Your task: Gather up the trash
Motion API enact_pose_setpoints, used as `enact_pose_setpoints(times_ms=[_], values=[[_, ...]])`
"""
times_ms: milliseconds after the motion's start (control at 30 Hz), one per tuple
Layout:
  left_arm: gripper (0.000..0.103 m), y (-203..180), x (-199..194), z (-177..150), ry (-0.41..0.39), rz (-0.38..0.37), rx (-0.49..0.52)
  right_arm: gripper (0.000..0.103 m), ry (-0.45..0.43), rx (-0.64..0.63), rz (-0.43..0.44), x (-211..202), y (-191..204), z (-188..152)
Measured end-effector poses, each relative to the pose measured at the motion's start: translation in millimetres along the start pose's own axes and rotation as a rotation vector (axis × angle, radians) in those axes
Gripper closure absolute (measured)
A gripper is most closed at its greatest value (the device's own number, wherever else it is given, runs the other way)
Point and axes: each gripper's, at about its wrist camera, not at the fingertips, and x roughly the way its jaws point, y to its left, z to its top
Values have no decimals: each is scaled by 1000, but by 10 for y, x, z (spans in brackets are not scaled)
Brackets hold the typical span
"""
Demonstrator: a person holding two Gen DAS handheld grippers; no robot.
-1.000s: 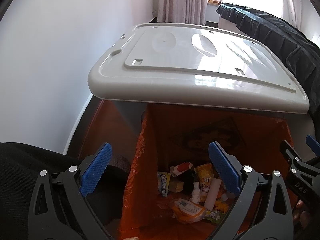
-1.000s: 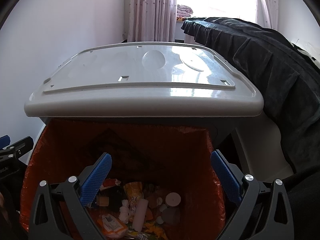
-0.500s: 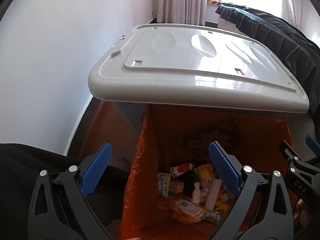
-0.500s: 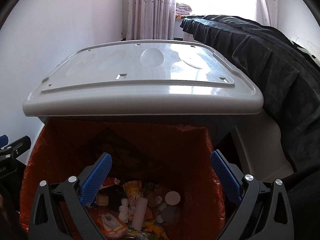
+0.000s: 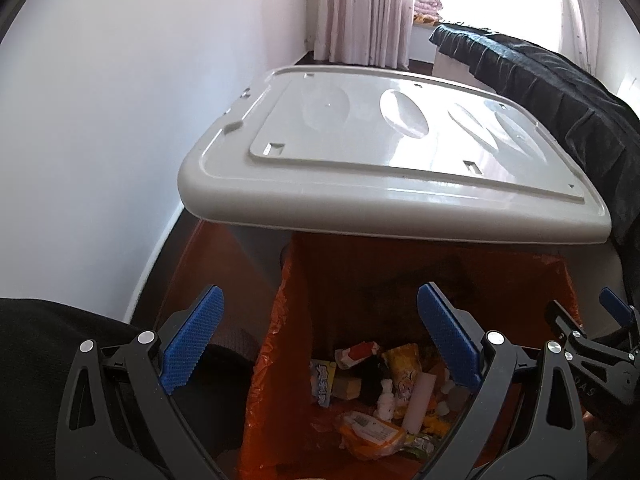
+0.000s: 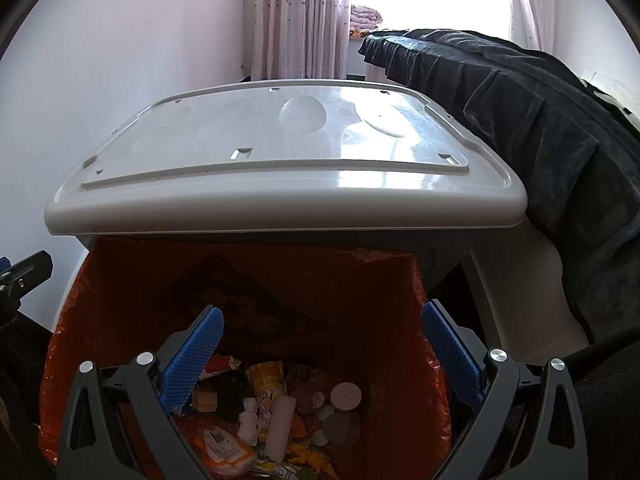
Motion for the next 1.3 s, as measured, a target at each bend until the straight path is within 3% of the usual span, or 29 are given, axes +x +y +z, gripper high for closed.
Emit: enact_pose_setpoints(times_ms=[167, 233, 600, 767, 1300], values=[[8, -41, 108, -62, 65, 74, 29, 5, 1, -3, -1, 5, 6, -5], [8, -75, 89, -122, 32, 101, 42, 5, 2, -5, 0, 9, 9, -6], [8, -164, -4, -111, -10, -8, 75, 5, 1, -7, 1, 8, 6, -5], [8, -212, -46, -116, -42, 10, 96, 5, 4, -8, 1, 12, 11, 3], [8, -154, 21, -119, -7, 1, 68, 5, 5, -5, 0, 16, 12, 3]])
